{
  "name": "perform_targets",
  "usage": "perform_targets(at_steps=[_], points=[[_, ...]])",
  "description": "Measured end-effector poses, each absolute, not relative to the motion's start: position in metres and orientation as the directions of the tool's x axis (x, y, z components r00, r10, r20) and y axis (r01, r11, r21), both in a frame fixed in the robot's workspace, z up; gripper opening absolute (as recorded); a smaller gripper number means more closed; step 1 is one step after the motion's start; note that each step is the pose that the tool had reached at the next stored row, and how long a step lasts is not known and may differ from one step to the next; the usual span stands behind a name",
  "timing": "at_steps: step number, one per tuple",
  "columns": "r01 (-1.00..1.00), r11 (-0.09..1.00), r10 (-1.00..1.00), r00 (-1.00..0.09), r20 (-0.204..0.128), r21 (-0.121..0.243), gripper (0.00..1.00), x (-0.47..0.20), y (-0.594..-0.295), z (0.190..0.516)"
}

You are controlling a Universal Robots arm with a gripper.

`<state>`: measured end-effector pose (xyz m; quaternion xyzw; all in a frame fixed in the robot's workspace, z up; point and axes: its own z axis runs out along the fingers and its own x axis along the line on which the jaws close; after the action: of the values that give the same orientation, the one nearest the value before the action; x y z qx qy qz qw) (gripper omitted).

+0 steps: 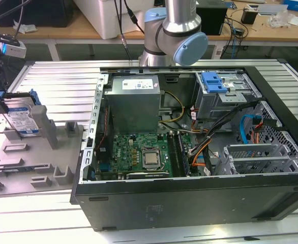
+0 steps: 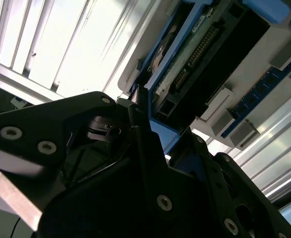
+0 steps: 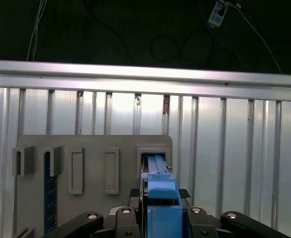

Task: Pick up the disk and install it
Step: 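Pick up the disk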

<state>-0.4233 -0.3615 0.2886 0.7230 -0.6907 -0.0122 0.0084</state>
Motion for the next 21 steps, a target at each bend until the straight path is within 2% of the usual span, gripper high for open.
perform_targets(at_steps=[21], points=[[-0.999,-0.045,-0.999,0.045,-0.006,0.029,0.38,-0.4234,-0.3615,0.2883]])
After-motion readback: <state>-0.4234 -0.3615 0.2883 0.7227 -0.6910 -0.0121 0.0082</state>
